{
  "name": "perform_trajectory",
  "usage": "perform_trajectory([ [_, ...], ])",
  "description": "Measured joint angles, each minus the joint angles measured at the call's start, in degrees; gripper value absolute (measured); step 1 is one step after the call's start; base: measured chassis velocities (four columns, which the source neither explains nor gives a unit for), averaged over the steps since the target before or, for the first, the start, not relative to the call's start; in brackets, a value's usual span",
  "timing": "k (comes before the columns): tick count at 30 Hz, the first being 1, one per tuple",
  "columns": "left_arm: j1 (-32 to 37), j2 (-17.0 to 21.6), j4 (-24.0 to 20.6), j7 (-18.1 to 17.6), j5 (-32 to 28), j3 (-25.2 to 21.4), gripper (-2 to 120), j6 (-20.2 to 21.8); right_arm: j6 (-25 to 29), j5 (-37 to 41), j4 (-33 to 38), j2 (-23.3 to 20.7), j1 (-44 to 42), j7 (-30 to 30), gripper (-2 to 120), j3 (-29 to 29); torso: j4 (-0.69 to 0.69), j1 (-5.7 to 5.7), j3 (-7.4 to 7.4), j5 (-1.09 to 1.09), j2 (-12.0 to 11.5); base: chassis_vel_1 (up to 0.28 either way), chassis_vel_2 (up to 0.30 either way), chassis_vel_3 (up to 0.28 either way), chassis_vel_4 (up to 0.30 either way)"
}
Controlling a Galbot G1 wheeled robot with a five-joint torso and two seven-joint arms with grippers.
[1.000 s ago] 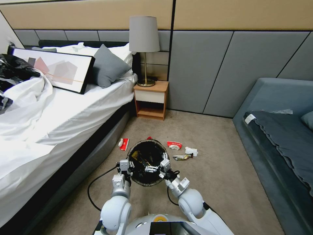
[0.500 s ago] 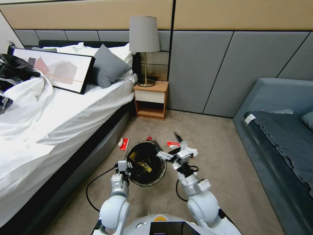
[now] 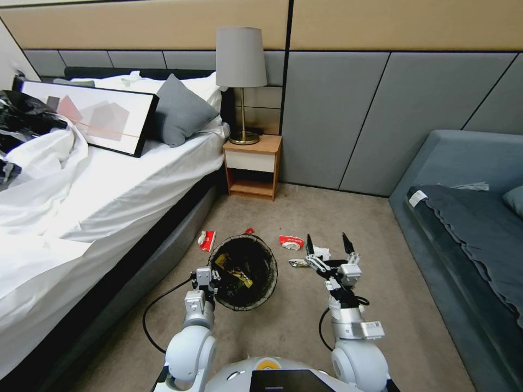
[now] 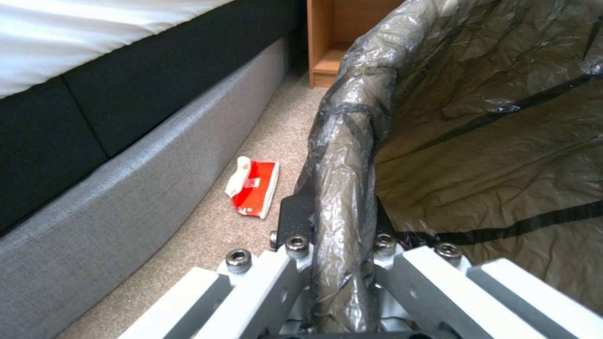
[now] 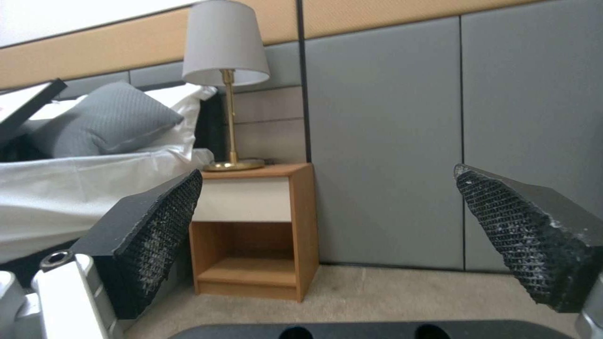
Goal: Pick up the trash bin, then pick up the garbage from the floor and place it into the trash bin.
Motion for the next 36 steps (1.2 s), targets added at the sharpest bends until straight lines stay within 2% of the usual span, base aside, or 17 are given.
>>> perform_trajectory([
  [24,-0.09,0.28,0.13,-0.04,-0.1,0.52,0,-0.01,-0.13,0.07,-2.78,0.36,0.71,-0.22,100,0.56,0.0,0.0,0.0,0.0,0.0,-0.004,0.002,0.002,-0.003],
  [36,-0.03,0.14,0.14,-0.04,0.02,0.4,0,-0.11,-0.17,0.25,-2.86,0.31,1.16,-0.3,100,0.54,0.0,0.0,0.01,-0.01,0.0,-0.139,0.133,0.137,-0.133],
])
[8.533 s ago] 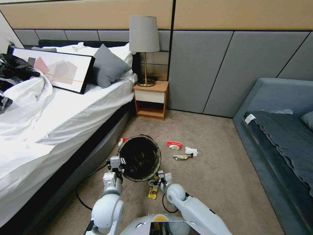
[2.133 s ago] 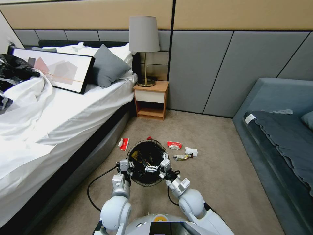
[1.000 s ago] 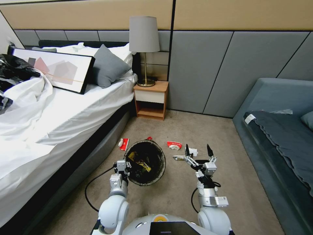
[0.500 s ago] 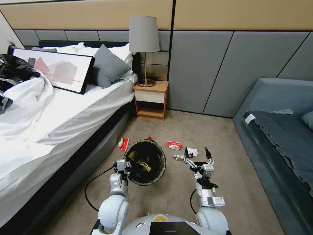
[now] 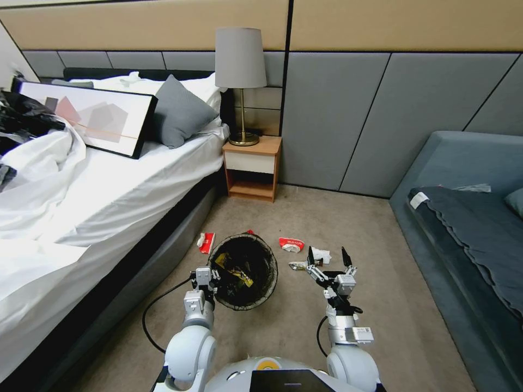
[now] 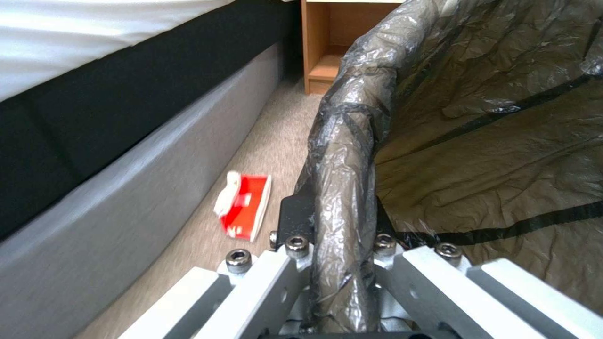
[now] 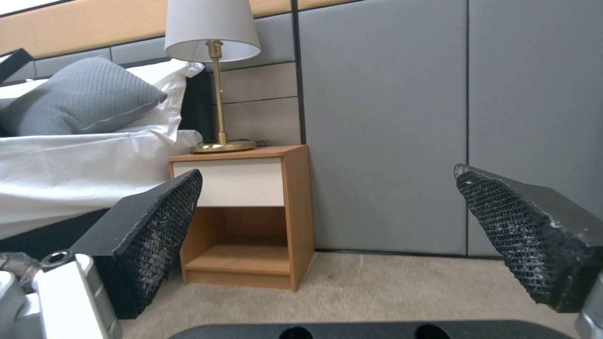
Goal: Pick up the trash bin, then pick up the garbage from the floor and place it into the trash bin.
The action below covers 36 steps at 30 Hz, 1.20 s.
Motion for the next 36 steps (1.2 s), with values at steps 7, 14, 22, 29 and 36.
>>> perform_trajectory([
  [7,0.19,0.0,0.0,0.0,0.04,-0.15,0,-0.14,0.1,-0.02,-0.63,0.01,0.34,-0.28,100,-0.05,0.0,0.0,0.0,0.01,0.0,-0.151,0.162,0.158,-0.164],
  [14,0.18,-0.05,0.0,-0.02,0.05,-0.16,0,-0.16,3.32,0.36,-2.04,0.03,1.47,-2.46,100,0.36,0.0,0.01,0.0,0.01,0.0,-0.114,0.116,0.118,-0.101],
  [22,0.26,-0.12,0.0,-0.07,0.1,-0.16,0,-0.16,4.44,-0.16,-2.8,-0.07,2.31,-2.94,100,0.79,0.0,0.0,-0.01,0.02,0.01,-0.009,0.01,0.004,-0.005],
  [29,0.47,0.01,-0.02,-0.08,0.16,-0.08,0,-0.17,-0.68,-2.03,-1.83,-2.53,2.83,-1.17,100,1.77,0.0,0.0,-0.01,0.02,0.0,0.0,0.0,0.0,0.0],
  [36,0.62,0.23,-0.22,-0.08,0.17,0.03,0,-0.21,-20.89,2.29,2.13,-7.25,2.52,6.02,100,0.96,-0.01,0.0,-0.01,0.02,0.0,0.0,0.0,0.0,0.0],
])
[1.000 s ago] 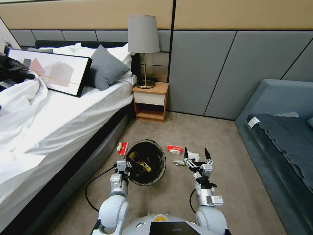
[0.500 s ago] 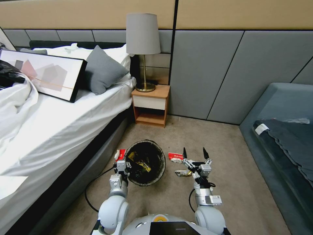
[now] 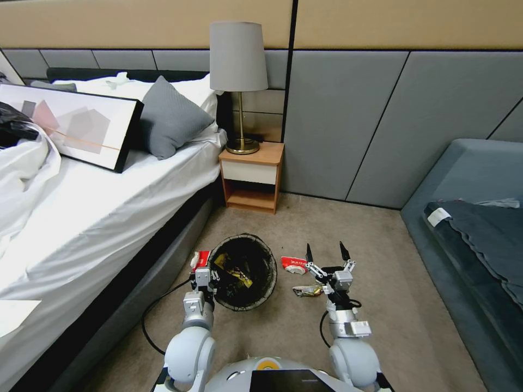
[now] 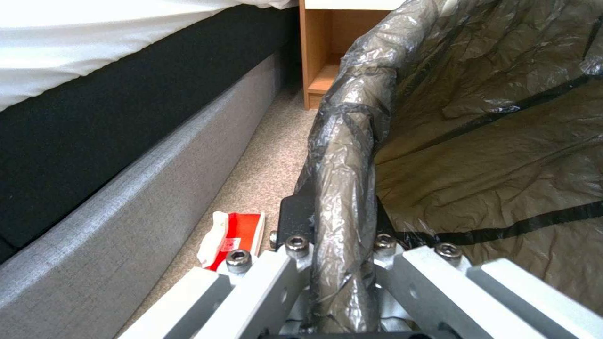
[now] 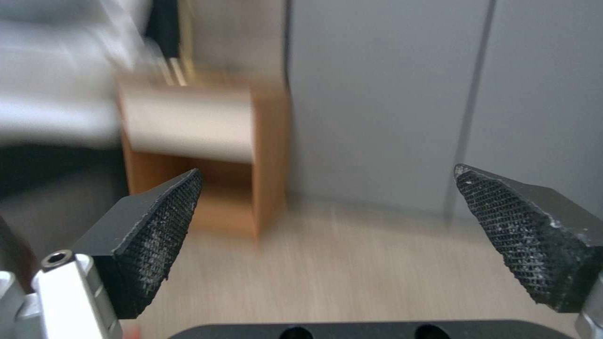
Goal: Pick up the trash bin, then pick up the garbage from the floor and place it into the trash bin.
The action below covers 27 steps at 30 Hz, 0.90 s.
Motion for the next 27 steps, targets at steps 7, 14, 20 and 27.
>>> perform_trajectory([
  [7,0.23,0.22,-0.24,0.01,0.03,0.34,0,-0.06,-15.67,9.59,-1.75,-3.64,3.03,5.09,100,-1.84,0.01,0.0,0.0,0.0,0.0,0.0,0.0,0.0,0.0],
  [14,0.54,0.34,-0.78,-0.14,0.17,0.33,0,-0.06,-22.06,20.71,-10.72,-6.23,8.71,8.05,100,-2.63,0.01,0.0,0.0,0.0,0.0,0.0,0.0,0.0,0.0],
  [20,0.91,0.18,-1.12,-0.25,0.54,0.34,0,-0.13,-26.61,30.34,-16.56,-6.08,12.36,11.38,100,-3.0,0.01,0.0,0.0,0.0,0.0,0.0,0.0,0.0,0.0],
  [27,1.18,-0.06,-1.16,-0.3,0.9,0.34,0,-0.21,-28.79,37.15,-24.21,-4.03,16.01,14.09,100,-4.54,0.01,0.0,0.01,0.0,0.0,0.0,0.0,0.0,0.0],
])
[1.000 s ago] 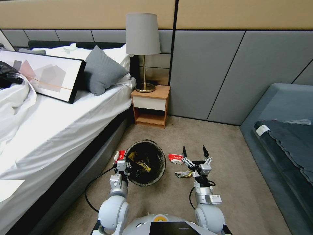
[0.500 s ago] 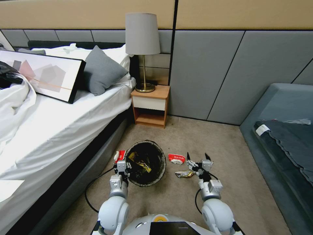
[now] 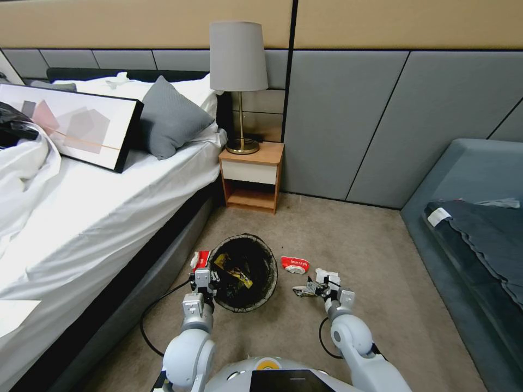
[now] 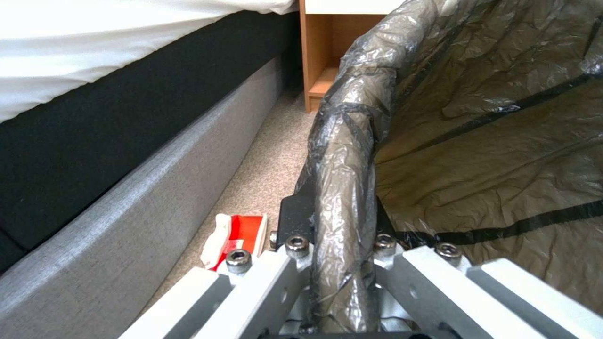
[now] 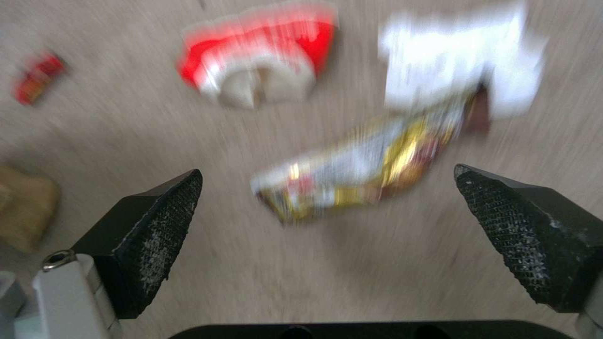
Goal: Pick up the trash bin, then pick up the garbage from the floor and place it into the trash bin.
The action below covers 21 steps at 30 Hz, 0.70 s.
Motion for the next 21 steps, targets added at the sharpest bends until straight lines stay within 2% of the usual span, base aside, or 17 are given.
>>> perform_trajectory([
  [5,0.65,-0.18,-0.03,-0.01,0.36,0.06,0,-0.22,-0.05,1.57,-7.84,2.4,3.37,0.6,100,1.13,0.0,0.0,0.0,-0.01,0.0,0.0,0.0,0.0,0.0],
  [14,0.8,-0.23,-0.03,-0.02,0.52,0.11,0,-0.26,0.36,1.95,-13.4,3.57,6.86,-0.3,100,3.57,-0.01,0.0,0.0,0.0,0.0,0.0,0.0,0.0,0.0],
  [21,1.1,-0.34,0.18,-0.03,0.78,0.16,0,-0.36,2.63,1.81,-16.79,3.81,9.66,-3.12,100,4.52,0.0,0.0,0.0,-0.01,0.0,0.0,0.0,0.0,0.0],
])
